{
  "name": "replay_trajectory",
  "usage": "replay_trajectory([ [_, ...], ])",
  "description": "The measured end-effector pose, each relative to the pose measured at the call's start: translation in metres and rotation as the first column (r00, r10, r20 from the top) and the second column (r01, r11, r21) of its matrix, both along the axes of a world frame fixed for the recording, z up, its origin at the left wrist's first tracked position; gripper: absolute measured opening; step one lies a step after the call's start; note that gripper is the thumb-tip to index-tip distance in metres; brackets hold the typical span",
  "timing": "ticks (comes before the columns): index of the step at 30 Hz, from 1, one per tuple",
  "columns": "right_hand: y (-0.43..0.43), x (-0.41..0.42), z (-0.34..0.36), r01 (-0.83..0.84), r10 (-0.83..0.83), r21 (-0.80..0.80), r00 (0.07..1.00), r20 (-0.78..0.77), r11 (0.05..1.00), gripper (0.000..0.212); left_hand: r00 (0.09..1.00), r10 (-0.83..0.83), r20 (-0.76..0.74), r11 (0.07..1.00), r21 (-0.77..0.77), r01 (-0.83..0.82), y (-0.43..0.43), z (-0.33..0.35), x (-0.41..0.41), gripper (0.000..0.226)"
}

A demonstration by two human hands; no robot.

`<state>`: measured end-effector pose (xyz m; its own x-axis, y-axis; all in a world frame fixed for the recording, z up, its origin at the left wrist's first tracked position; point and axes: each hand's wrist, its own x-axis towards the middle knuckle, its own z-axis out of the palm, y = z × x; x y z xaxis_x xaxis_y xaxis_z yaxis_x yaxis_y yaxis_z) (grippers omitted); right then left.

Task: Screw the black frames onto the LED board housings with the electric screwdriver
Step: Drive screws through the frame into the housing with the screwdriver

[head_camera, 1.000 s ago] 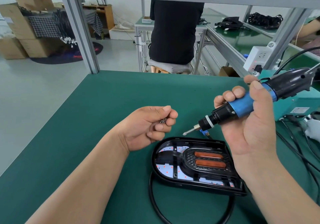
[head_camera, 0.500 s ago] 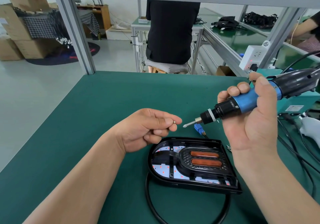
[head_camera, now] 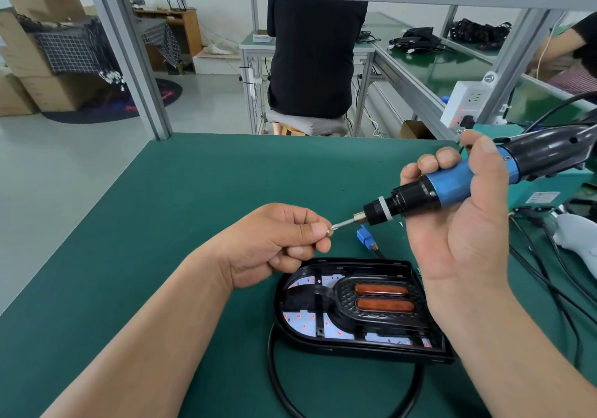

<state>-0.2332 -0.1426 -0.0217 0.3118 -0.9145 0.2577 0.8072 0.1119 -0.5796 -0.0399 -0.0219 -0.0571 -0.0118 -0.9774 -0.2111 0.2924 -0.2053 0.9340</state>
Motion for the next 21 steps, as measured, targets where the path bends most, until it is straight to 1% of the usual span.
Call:
replay_trajectory([
  [10,0.0006,0.0009,-0.0021,-0.007,0.007,-0.002,1.000,0.003,1.000,0.015,1.000,0.019,0.003,1.000,0.015,-0.019,-0.0009,0.0011,-0.0020,0.007],
  [16,0.0001,0.0009,-0.0037,-0.019,0.019,-0.024,1.000,-0.001,1.000,0.013,1.000,0.014,0.001,1.000,0.010,-0.014,-0.0014,0.0003,-0.0010,0.015],
  [21,-0.0013,0.0008,-0.0047,-0.011,0.011,-0.044,1.000,-0.011,0.999,0.013,1.000,0.019,0.012,1.000,0.014,-0.019,-0.0017,-0.0003,-0.0003,0.011],
])
